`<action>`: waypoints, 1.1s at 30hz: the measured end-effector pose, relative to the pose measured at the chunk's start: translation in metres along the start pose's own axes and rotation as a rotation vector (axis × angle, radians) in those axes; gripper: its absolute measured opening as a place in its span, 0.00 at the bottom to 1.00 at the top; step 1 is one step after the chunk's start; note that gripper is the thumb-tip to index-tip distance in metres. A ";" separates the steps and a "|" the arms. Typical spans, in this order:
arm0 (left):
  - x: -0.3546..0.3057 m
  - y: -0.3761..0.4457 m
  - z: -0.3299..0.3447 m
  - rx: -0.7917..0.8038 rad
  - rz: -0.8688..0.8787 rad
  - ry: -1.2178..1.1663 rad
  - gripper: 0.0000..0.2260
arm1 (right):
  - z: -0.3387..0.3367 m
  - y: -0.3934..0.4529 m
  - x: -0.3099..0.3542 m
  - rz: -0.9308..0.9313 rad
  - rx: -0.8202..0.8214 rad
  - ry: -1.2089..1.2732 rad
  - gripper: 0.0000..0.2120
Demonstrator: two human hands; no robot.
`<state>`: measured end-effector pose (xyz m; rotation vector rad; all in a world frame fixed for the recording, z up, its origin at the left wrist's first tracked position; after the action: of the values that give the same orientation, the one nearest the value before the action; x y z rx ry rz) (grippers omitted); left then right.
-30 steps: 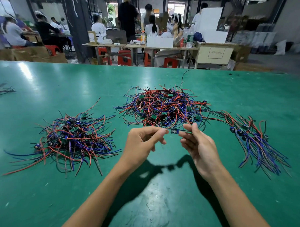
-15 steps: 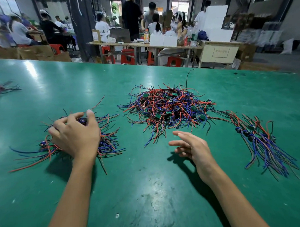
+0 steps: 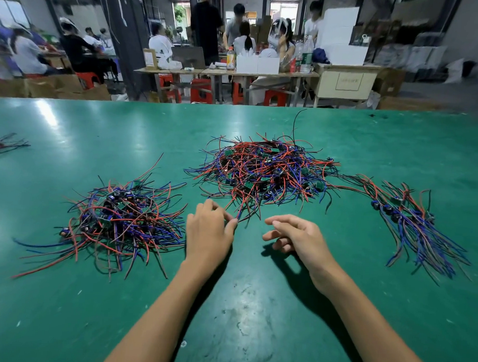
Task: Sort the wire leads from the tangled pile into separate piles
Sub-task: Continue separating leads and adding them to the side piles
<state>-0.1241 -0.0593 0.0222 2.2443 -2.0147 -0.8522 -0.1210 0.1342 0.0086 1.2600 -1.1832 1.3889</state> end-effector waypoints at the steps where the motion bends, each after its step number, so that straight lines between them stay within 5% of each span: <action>1: 0.004 -0.001 -0.001 0.021 -0.032 -0.022 0.09 | 0.000 0.000 0.000 -0.001 0.001 -0.008 0.08; 4: 0.006 -0.002 -0.006 0.091 -0.158 -0.223 0.11 | 0.001 0.000 -0.001 -0.009 -0.005 -0.038 0.09; 9: -0.018 -0.018 -0.005 0.338 -0.342 -0.926 0.10 | 0.005 -0.003 -0.001 -0.067 -0.020 -0.120 0.09; 14: -0.048 -0.029 -0.007 0.445 -0.134 -0.975 0.07 | 0.008 0.000 0.001 -0.060 -0.041 -0.104 0.22; 18: -0.063 -0.036 -0.004 0.498 0.130 -0.728 0.06 | -0.002 -0.002 0.007 -0.113 -0.079 0.010 0.13; 22: -0.059 -0.031 -0.008 0.355 0.226 -0.512 0.06 | -0.008 -0.006 0.014 -0.200 -0.085 0.066 0.09; 26: -0.048 -0.022 -0.021 0.271 0.219 -0.597 0.05 | -0.004 -0.007 0.017 -0.198 -0.053 0.058 0.11; 33: 0.024 -0.004 -0.087 -0.583 -0.193 -1.100 0.02 | 0.001 -0.002 0.004 -0.140 -0.047 -0.088 0.08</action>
<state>-0.0859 -0.1102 0.0855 1.7359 -1.3397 -2.6727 -0.1195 0.1337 0.0127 1.3555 -1.1578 1.2077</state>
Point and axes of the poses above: each hand's wrist, its own y-axis towards the middle knuckle, its own z-axis out of the palm, x = y × z, the point moved 7 cm from there along y, towards the middle knuckle, and after that the axes turned 1 degree about y, right-handed, at the moved point
